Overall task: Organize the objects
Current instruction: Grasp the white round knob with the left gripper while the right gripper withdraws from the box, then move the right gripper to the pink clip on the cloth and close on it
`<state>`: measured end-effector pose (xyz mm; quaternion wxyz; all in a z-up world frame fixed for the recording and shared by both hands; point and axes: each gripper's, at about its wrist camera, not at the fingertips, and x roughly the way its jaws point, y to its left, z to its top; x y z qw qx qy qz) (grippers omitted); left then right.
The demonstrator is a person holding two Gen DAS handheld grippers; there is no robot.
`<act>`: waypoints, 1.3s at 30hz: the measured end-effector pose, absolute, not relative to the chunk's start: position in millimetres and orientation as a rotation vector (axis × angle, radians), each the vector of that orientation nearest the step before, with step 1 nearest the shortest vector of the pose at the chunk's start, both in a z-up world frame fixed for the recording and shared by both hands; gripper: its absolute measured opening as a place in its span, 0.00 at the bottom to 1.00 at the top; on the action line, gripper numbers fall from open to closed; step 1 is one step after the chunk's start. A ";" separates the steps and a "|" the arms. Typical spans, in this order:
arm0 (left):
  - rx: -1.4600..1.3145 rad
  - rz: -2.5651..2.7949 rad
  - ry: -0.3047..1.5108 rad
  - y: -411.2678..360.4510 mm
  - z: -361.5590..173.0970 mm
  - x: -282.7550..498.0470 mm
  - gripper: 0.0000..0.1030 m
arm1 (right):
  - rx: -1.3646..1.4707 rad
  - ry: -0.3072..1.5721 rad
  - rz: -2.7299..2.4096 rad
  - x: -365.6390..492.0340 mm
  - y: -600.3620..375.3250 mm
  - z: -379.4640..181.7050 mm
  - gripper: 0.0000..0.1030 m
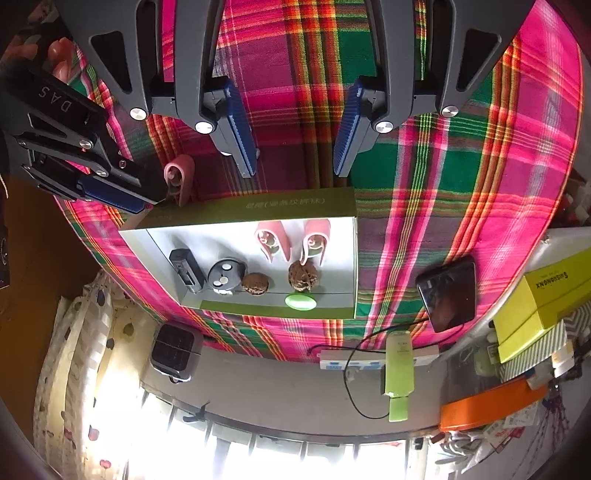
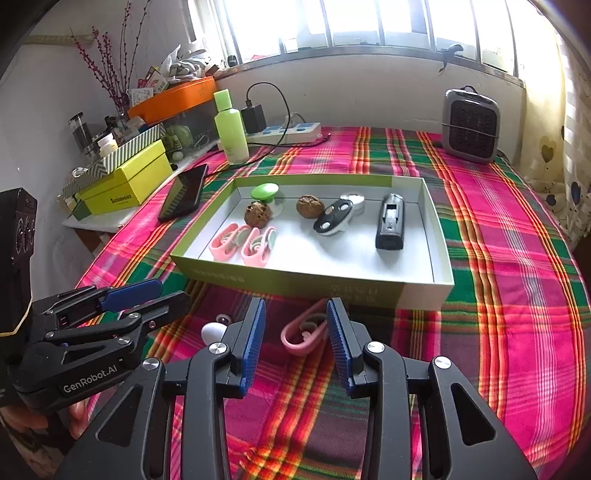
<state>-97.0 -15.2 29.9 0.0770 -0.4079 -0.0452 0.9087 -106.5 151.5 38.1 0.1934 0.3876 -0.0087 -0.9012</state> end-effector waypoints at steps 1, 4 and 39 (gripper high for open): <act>-1.228 2.716 -0.141 -15.4 28.4 -96.6 0.42 | 1.089 -0.025 -2.533 -105.3 153.2 37.1 0.35; -1.235 2.693 -0.163 -14.6 24.3 -93.7 0.45 | 1.106 -0.027 -2.549 -102.4 159.9 32.4 0.45; -1.268 2.652 -0.046 18.9 6.5 -105.3 0.44 | 1.177 -0.080 -2.572 -96.7 179.2 18.9 0.47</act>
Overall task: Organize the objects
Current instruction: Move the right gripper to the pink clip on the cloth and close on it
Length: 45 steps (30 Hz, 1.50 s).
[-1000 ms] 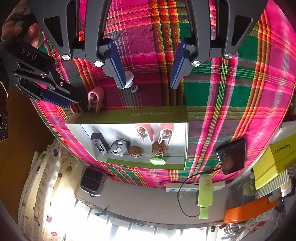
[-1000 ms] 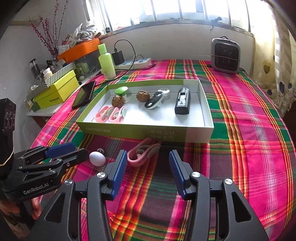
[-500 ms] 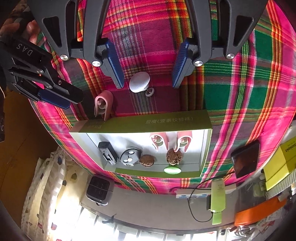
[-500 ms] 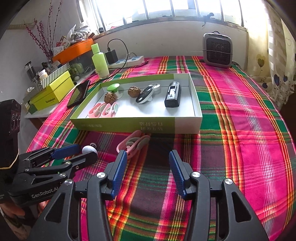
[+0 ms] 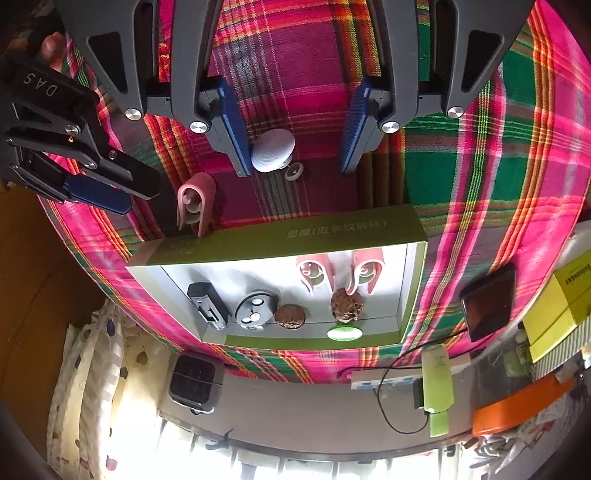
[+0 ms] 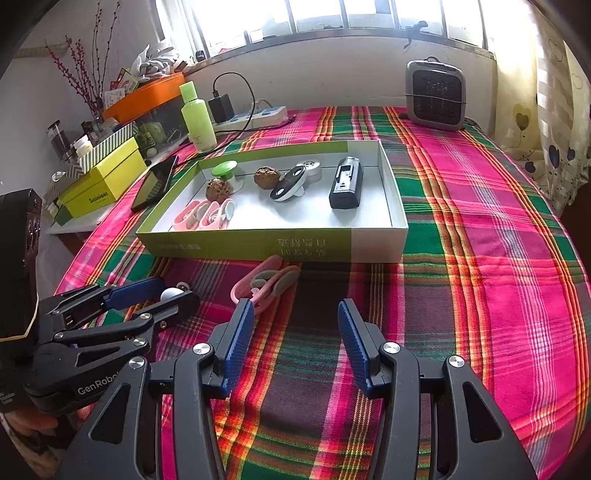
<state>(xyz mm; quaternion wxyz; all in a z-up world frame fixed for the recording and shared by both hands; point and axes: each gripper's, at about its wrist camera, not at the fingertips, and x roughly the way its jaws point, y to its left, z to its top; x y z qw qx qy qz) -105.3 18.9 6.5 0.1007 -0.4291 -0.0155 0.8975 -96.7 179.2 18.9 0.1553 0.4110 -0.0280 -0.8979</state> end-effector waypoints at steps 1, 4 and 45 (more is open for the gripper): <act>-1.265 2.653 -0.045 18.2 6.3 -105.5 0.43 | 1.178 -0.079 -2.572 -97.0 178.4 18.8 0.47; -1.267 2.660 -0.051 14.7 6.5 -106.7 0.35 | 1.185 -0.075 -2.573 -97.4 176.7 18.0 0.47; -1.252 2.664 -0.136 -15.3 4.6 -103.4 0.28 | 1.287 0.061 -2.655 -124.9 138.5 7.6 0.47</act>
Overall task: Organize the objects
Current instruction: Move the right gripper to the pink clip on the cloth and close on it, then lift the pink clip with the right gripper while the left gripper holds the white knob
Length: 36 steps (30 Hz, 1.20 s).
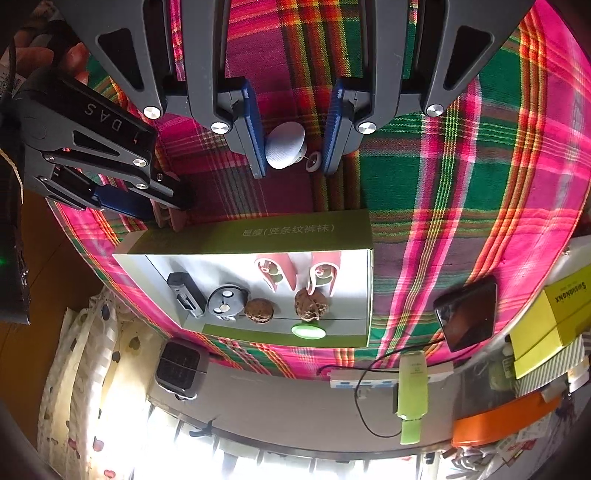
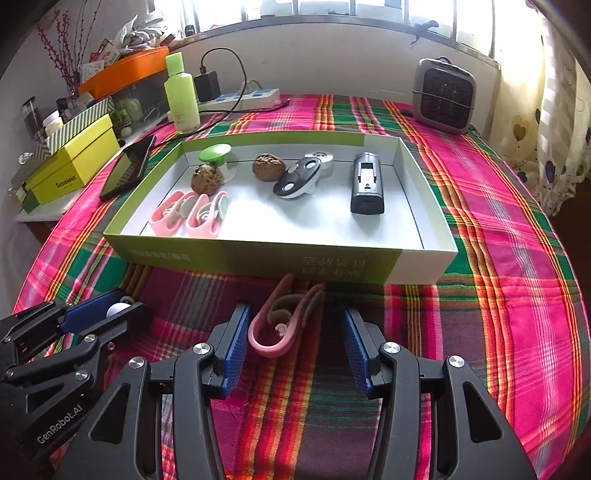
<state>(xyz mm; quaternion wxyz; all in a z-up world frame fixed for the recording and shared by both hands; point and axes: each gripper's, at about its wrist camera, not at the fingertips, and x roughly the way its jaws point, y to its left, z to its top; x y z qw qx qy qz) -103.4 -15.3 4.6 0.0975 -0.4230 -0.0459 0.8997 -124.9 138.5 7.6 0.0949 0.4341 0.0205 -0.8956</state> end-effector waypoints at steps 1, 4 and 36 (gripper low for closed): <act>-1.252 2.664 -0.135 -14.3 4.6 -103.2 0.28 | 1.290 0.065 -2.663 -124.8 139.5 7.5 0.47; -1.252 2.665 -0.131 -13.4 5.1 -103.4 0.28 | 1.298 0.043 -2.681 -124.6 144.9 8.1 0.47; -1.265 2.685 -0.097 -11.4 5.4 -104.7 0.27 | 1.239 -0.065 -2.635 -115.1 167.3 12.5 0.24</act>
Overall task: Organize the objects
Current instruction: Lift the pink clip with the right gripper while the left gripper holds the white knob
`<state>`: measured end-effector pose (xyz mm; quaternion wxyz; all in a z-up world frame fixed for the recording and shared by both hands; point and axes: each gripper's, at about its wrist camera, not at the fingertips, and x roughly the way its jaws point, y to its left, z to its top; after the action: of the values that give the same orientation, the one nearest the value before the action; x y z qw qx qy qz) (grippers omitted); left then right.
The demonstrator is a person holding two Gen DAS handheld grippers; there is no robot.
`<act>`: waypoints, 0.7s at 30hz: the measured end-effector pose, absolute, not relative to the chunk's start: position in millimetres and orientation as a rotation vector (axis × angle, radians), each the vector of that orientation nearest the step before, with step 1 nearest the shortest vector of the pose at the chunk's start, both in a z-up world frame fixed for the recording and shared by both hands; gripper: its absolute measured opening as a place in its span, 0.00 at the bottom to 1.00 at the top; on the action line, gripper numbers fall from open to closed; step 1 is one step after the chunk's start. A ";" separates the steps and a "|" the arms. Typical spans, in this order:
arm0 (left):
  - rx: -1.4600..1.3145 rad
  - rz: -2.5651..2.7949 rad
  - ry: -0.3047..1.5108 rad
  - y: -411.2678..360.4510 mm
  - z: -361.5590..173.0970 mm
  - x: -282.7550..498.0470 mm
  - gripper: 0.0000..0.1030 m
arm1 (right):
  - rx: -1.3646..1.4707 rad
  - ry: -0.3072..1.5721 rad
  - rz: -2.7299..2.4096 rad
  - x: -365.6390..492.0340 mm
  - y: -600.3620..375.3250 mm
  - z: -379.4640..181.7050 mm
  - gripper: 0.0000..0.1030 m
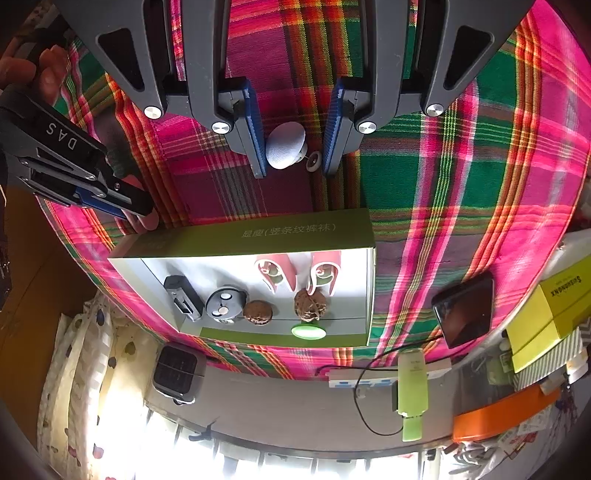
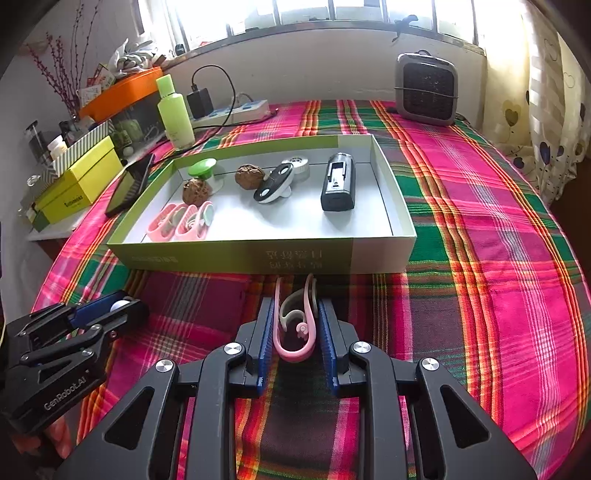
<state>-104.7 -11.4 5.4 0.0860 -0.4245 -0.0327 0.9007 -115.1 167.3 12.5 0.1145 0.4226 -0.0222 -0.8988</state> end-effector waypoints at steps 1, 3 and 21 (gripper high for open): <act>-1.265 2.685 -0.096 -10.8 5.8 -104.3 0.27 | 1.236 -0.069 -2.625 -114.1 167.0 12.6 0.24; -1.266 2.686 -0.089 -9.9 5.9 -104.2 0.27 | 1.232 -0.078 -2.605 -112.5 166.7 12.9 0.24; -1.185 2.707 -0.072 8.6 28.8 -99.1 0.27 | 1.140 -0.093 -2.567 -104.5 170.2 29.7 0.24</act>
<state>-99.1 8.6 28.8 0.0924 -0.3992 -0.0241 0.9119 -104.5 170.2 29.7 0.1647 0.4002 -0.0327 -0.9009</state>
